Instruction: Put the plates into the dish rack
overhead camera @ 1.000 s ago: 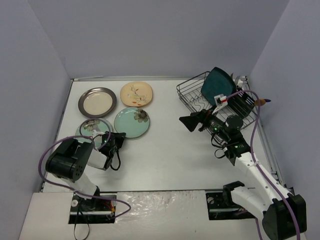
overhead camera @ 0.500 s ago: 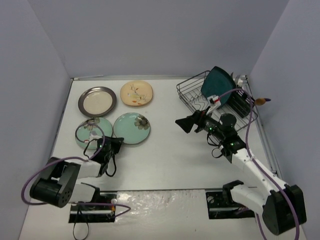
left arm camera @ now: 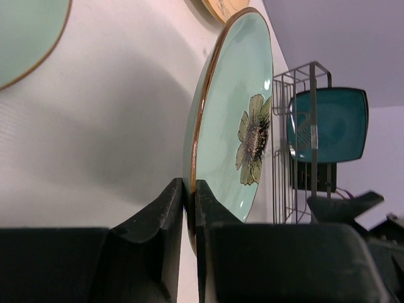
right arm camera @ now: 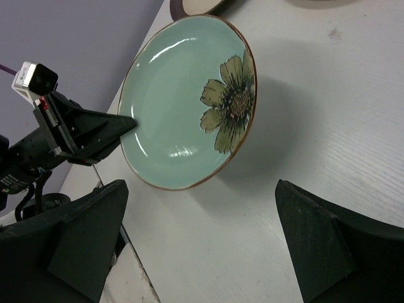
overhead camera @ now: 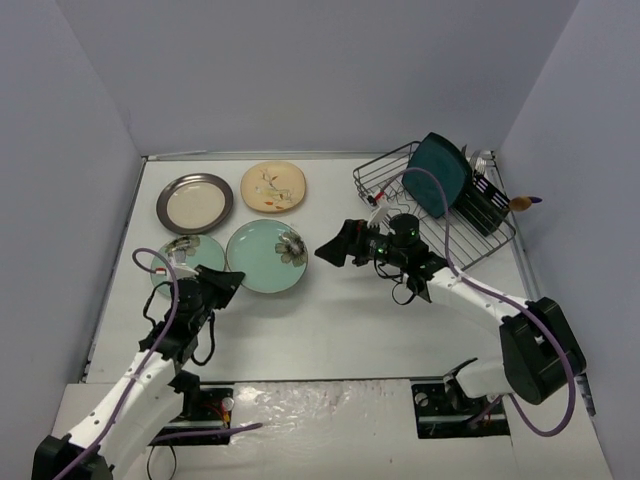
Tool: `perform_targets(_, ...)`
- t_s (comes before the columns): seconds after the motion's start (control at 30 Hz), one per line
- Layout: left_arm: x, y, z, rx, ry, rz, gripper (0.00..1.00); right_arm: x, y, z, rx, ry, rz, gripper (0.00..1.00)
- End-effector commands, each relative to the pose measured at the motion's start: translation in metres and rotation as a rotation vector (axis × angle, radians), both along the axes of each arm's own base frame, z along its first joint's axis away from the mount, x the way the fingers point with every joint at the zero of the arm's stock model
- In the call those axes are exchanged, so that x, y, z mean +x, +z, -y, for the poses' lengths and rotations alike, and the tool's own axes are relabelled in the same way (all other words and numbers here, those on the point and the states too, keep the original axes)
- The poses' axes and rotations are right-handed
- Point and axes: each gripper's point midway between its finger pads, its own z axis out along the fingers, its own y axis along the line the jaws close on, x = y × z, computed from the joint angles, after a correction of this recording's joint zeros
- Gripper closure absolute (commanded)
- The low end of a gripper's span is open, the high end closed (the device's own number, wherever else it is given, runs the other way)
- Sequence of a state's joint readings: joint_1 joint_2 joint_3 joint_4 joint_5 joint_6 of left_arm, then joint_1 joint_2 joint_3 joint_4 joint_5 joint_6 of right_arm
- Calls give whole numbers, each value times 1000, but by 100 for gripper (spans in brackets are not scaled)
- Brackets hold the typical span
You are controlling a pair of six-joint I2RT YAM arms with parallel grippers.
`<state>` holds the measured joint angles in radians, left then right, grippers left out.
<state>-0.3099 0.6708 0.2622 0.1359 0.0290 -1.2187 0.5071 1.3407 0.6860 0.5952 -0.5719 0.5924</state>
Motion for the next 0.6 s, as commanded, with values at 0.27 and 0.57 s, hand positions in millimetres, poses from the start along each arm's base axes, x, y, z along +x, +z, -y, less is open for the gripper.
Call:
perform_targets(0.27, -12, 141, 32, -127, -201, 379, 100, 18, 20, -61, 79, 157, 70, 0)
perform_targets(0.57, -22, 161, 38, -122, -262, 450, 100, 9, 18, -78, 115, 235, 61, 24)
